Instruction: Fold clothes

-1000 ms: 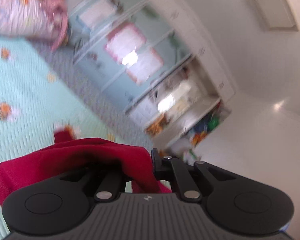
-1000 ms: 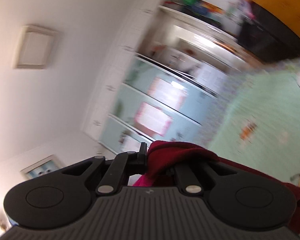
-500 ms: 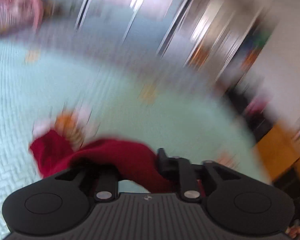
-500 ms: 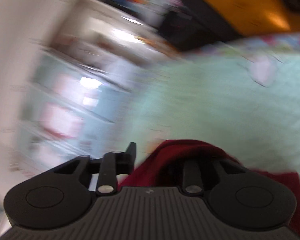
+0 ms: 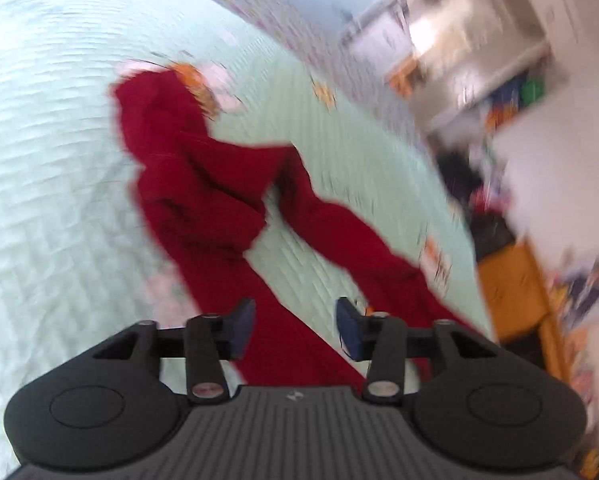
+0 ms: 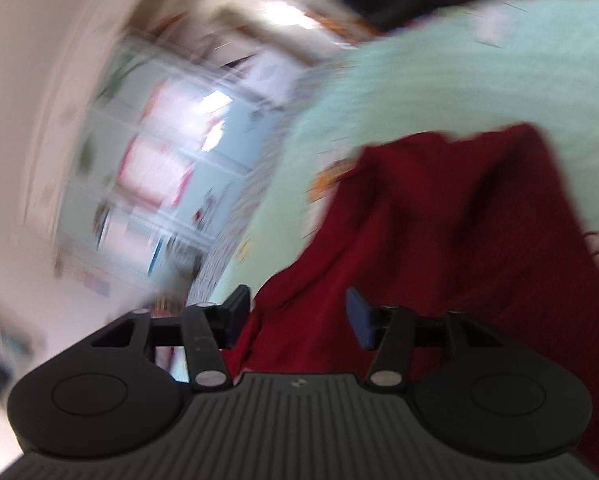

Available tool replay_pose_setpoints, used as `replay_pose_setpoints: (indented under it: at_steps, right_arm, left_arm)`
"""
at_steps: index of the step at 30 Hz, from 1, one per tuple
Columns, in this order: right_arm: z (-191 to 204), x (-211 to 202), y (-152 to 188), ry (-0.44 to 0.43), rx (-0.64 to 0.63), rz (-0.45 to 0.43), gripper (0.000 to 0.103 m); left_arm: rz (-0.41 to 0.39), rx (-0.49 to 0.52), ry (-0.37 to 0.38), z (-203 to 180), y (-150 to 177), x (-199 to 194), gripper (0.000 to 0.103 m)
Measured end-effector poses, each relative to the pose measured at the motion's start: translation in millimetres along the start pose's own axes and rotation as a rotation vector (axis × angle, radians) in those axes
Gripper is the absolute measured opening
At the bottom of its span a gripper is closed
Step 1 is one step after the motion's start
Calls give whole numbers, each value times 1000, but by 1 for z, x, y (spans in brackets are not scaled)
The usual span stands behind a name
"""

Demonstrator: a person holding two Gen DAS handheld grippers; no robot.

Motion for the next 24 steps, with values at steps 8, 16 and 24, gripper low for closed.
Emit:
replay_pose_setpoints:
  at_steps: [8, 16, 24]
  right_arm:
    - [162, 113, 146, -133, -774, 334, 67]
    - [211, 201, 256, -81, -1217, 453, 67]
    - [181, 220, 229, -95, -849, 562, 15]
  left_arm:
    - [-48, -143, -51, 45, 14, -22, 53]
    - [-63, -223, -41, 71, 15, -28, 60]
    - [-50, -270, -14, 85, 30, -26, 62]
Point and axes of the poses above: each gripper's, at about its wrist camera, not at the fingertips, and x roughly the way its jaws point, z to its left, y to its underside, the point moved 1 cm from there along x, roughly the way its jaws point, and after that the axes turned 3 degrees about -z, right-handed, at the moved point
